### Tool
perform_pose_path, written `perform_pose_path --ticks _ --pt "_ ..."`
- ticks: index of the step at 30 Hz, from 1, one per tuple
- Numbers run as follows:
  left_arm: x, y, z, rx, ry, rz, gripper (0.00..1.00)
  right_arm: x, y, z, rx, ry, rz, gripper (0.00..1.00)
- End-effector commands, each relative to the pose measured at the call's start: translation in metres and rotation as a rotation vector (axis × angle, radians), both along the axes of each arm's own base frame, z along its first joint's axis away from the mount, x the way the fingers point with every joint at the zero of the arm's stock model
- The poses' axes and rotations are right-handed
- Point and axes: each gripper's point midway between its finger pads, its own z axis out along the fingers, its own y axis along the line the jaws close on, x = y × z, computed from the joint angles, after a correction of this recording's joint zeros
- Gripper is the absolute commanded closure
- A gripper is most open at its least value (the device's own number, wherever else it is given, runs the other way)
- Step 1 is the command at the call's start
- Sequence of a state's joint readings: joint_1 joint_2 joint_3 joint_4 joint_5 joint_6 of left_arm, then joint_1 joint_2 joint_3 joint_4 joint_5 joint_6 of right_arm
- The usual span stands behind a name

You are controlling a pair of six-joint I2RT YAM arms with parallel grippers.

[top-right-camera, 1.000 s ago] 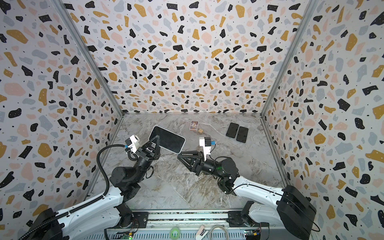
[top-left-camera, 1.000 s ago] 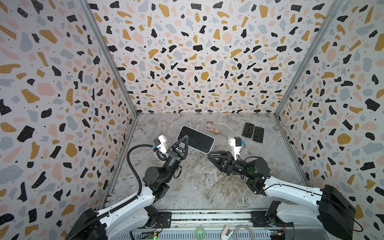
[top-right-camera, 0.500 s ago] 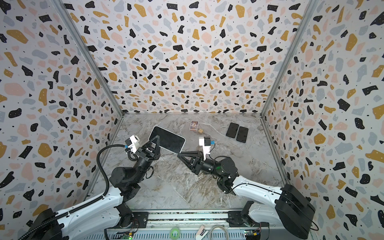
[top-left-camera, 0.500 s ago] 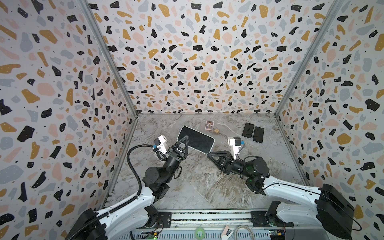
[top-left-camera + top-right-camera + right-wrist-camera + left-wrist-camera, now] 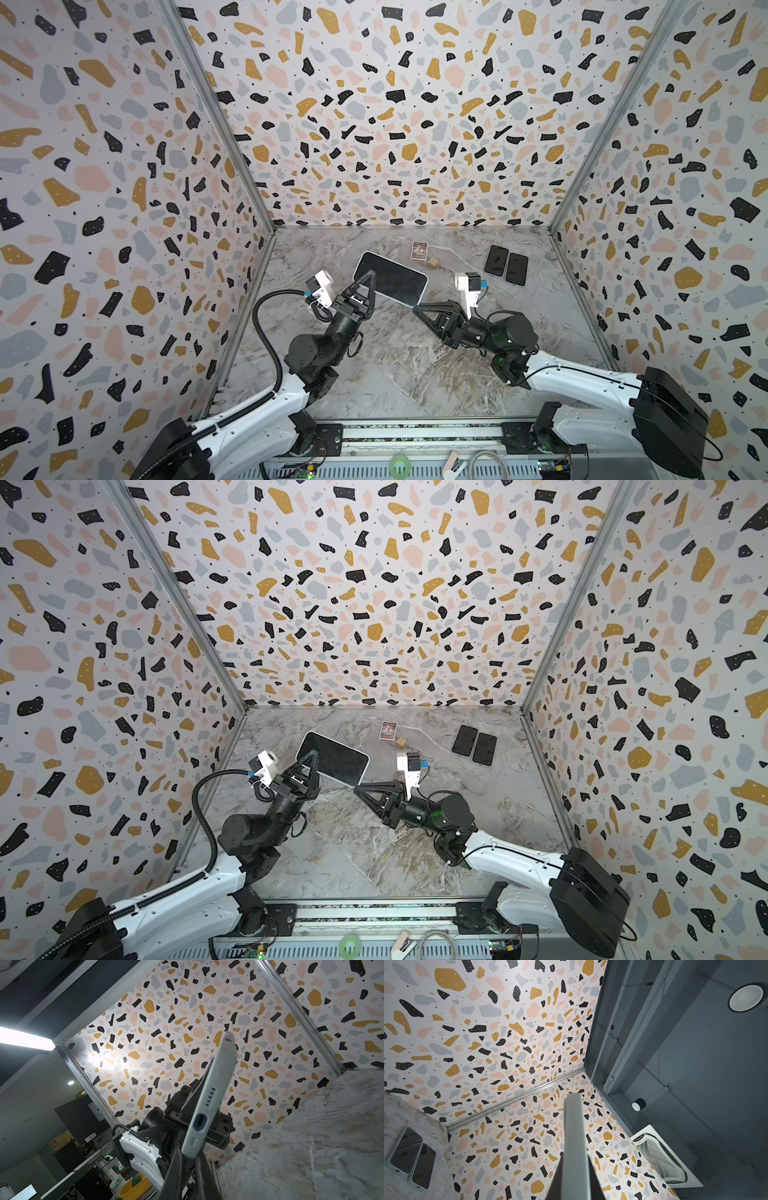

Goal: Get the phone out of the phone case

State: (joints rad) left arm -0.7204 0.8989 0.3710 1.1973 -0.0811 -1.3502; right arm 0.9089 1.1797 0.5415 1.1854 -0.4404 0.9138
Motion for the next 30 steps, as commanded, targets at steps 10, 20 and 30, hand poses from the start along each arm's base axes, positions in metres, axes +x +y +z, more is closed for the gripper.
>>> perform_pose_path --ticks 10,20,30 --pt "-0.014 0.001 0.031 -0.082 -0.053 -0.078 1.00 0.006 0.004 0.010 -0.031 -0.110 -0.051 1.00" --pt "-0.016 -0.002 0.032 -0.062 -0.053 -0.088 1.00 0.014 0.007 0.002 -0.079 -0.124 -0.082 1.00" --pt "-0.012 0.006 0.028 -0.065 -0.038 -0.037 1.00 -0.004 -0.013 -0.008 -0.026 -0.096 -0.049 0.46"
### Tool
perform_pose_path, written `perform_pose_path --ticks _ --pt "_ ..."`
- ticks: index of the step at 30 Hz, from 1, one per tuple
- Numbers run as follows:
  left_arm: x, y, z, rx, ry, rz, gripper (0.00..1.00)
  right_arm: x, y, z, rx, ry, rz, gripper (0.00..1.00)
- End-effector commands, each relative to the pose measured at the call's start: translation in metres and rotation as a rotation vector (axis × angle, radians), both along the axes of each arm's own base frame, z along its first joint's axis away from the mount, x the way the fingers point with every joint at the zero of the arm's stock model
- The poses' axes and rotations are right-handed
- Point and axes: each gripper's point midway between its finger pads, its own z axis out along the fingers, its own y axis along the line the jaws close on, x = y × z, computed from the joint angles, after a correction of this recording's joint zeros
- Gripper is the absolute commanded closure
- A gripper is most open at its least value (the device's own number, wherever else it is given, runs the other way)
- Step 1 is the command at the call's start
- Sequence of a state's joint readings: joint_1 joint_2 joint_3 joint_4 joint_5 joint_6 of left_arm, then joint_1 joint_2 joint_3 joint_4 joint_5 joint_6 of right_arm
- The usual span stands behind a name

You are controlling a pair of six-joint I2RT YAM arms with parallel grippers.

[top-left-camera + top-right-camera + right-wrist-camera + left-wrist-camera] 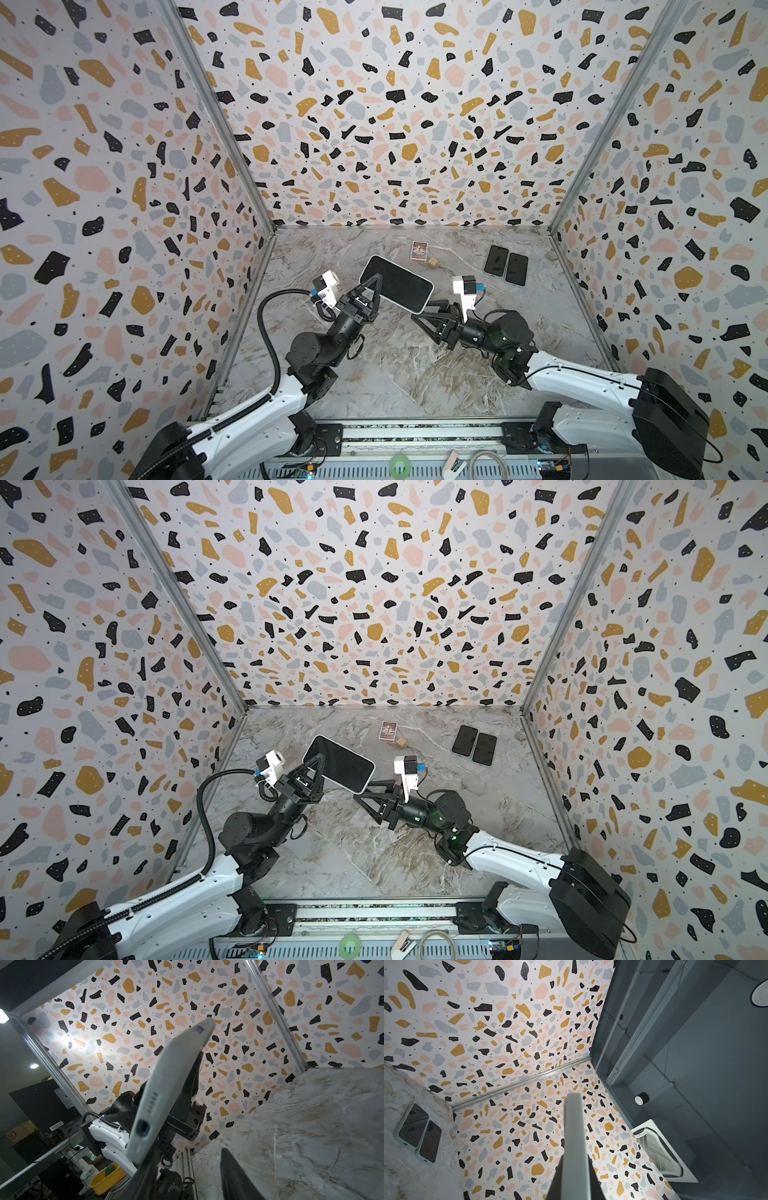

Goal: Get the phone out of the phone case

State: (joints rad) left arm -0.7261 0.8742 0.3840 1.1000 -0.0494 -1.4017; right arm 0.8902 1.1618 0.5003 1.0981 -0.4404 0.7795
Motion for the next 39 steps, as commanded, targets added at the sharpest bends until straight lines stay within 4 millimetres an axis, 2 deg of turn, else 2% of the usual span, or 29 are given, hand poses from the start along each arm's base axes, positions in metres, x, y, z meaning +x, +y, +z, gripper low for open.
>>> perform_pose_path --ticks 1,6,10,16,23,39 --pt "-0.012 0.016 0.036 -0.089 -0.100 0.028 1.00 -0.013 -0.012 0.021 0.084 -0.037 0.023 0.45" --pt "-0.010 0.016 0.033 -0.078 -0.097 0.041 1.00 -0.025 -0.020 0.026 0.149 -0.043 0.065 0.45" --pt "-0.010 0.016 0.032 -0.076 -0.095 0.045 1.00 -0.029 -0.018 0.031 0.161 -0.049 0.083 0.45" --pt "-0.009 0.015 0.029 -0.066 -0.091 0.043 1.00 -0.025 -0.016 0.040 0.166 -0.067 0.072 0.47" --pt "-0.010 0.015 0.029 -0.064 -0.093 0.040 1.00 -0.018 -0.006 0.041 0.150 -0.056 0.071 0.52" --pt "-0.013 0.015 0.027 -0.053 -0.093 0.033 1.00 -0.012 -0.004 0.044 0.151 -0.063 0.061 0.75"
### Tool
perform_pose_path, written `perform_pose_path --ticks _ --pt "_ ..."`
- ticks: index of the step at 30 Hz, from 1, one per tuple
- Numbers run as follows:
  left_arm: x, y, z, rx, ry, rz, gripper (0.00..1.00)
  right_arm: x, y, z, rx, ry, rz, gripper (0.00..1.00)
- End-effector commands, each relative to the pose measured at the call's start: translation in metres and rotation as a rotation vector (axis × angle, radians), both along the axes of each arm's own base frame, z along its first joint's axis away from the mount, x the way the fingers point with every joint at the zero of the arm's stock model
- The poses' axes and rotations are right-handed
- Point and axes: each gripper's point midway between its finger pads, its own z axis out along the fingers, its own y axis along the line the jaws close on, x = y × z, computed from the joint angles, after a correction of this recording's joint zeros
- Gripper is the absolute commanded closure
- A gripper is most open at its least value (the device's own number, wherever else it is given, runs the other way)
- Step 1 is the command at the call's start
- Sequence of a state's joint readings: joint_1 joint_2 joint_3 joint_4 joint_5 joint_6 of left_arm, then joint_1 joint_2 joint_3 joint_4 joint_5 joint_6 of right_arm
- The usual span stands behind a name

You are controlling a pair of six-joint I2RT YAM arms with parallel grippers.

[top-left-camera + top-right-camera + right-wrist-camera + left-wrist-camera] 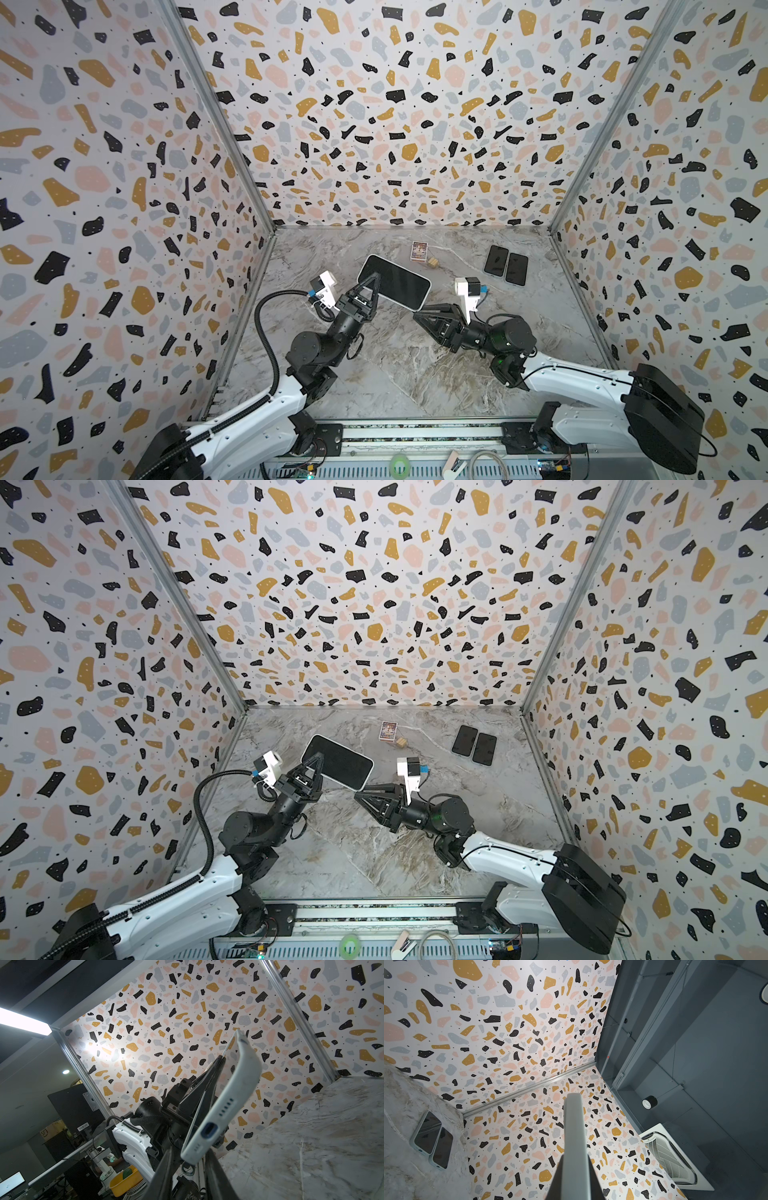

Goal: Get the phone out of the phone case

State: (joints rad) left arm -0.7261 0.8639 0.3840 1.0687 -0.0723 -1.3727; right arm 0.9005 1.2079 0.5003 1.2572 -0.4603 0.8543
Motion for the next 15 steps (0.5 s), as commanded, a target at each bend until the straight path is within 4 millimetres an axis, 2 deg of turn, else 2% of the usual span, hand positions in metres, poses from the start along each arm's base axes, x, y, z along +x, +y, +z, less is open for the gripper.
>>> perform_pose_path --ticks 1,15 --pt "-0.0161 0.0125 0.0304 -0.078 -0.101 -0.001 1.00 -0.0027 -0.0034 0.0262 0.055 -0.054 0.004 0.76" --pt "-0.0189 0.0111 0.0376 -0.080 -0.113 -0.018 1.00 0.0002 0.0001 0.0232 0.025 -0.087 -0.010 0.93"
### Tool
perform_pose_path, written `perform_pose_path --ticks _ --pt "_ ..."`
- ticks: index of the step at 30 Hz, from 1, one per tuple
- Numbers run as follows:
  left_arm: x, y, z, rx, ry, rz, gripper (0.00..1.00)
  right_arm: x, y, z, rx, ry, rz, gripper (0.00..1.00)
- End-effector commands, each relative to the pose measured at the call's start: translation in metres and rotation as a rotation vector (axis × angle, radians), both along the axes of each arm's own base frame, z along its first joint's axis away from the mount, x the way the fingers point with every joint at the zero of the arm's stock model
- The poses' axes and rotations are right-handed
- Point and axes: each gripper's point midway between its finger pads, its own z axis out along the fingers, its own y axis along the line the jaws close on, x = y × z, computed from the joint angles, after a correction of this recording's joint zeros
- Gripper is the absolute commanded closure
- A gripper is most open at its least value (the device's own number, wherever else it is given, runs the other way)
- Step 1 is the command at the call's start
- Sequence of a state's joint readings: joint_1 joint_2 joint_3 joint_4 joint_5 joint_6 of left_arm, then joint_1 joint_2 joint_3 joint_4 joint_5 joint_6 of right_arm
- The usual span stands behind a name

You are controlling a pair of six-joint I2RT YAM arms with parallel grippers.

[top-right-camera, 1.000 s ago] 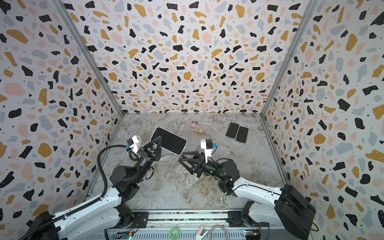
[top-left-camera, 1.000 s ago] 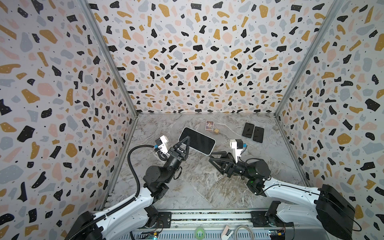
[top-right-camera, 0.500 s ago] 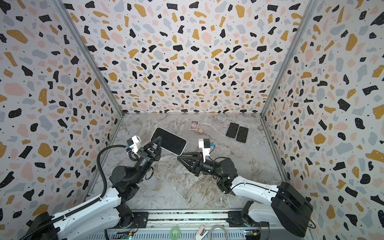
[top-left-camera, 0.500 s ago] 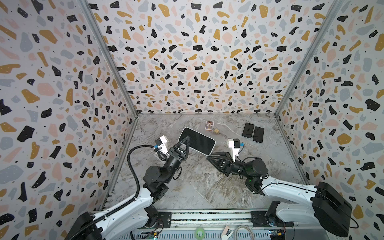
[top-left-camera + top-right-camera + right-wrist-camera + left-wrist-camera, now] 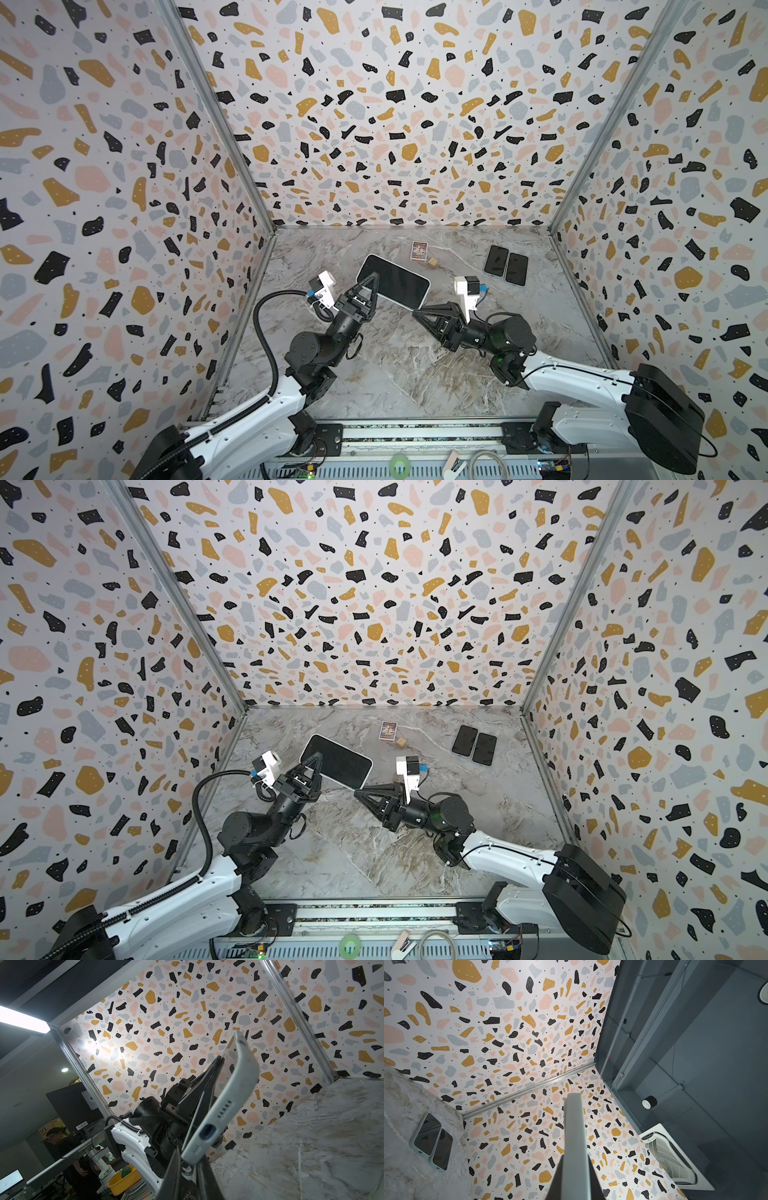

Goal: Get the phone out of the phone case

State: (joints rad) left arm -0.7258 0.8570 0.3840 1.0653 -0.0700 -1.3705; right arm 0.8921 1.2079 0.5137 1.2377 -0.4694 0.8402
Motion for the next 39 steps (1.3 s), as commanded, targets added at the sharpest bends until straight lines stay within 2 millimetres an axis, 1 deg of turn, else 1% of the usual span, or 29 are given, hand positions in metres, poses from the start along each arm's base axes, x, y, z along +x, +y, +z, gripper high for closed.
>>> perform_pose_path --ticks 1,5,8,11,16,21,23,24,26,29,31,33,36,39 --pt "-0.017 0.010 0.037 -0.077 -0.106 -0.016 1.00 -0.002 0.000 0.021 0.032 -0.078 -0.006 0.94" --pt "-0.017 0.007 0.039 -0.080 -0.087 -0.039 1.00 0.000 0.002 0.016 0.004 -0.097 -0.018 0.95" --pt "-0.014 0.000 0.039 -0.062 -0.053 -0.063 1.00 0.002 0.005 0.011 -0.038 -0.125 -0.032 0.96" --pt "-0.010 -0.006 0.035 -0.037 -0.008 -0.081 1.00 0.003 0.006 0.007 -0.086 -0.159 -0.055 0.97" --pt "-0.009 -0.010 0.033 -0.036 0.023 -0.106 1.00 0.009 0.008 0.001 -0.145 -0.185 -0.088 0.97" --pt "-0.010 -0.011 0.036 -0.029 0.022 -0.116 1.00 0.017 0.007 -0.001 -0.182 -0.193 -0.116 0.97" --pt "-0.010 -0.010 0.035 -0.023 0.020 -0.106 1.00 0.015 0.005 0.001 -0.175 -0.204 -0.112 0.97" --pt "-0.010 -0.008 0.035 -0.030 0.019 -0.098 1.00 0.013 0.004 0.001 -0.169 -0.209 -0.105 0.95" --pt "-0.010 -0.004 0.034 -0.042 0.017 -0.083 1.00 0.009 0.002 -0.002 -0.168 -0.207 -0.092 0.85" --pt "-0.009 -0.004 0.034 -0.042 0.012 -0.076 1.00 0.001 -0.006 -0.007 -0.137 -0.190 -0.081 0.61" --pt "-0.008 -0.003 0.033 -0.052 0.009 -0.071 1.00 -0.009 -0.013 -0.007 -0.096 -0.194 -0.057 0.53" --pt "-0.007 -0.002 0.032 -0.060 0.009 -0.066 1.00 -0.015 -0.018 -0.006 -0.066 -0.192 -0.037 0.49" --pt "-0.005 -0.003 0.030 -0.058 0.008 -0.061 1.00 -0.022 -0.023 -0.002 -0.023 -0.187 -0.022 0.47" --pt "-0.006 -0.002 0.030 -0.052 0.001 -0.057 1.00 -0.020 -0.024 0.002 -0.004 -0.172 -0.031 0.46"
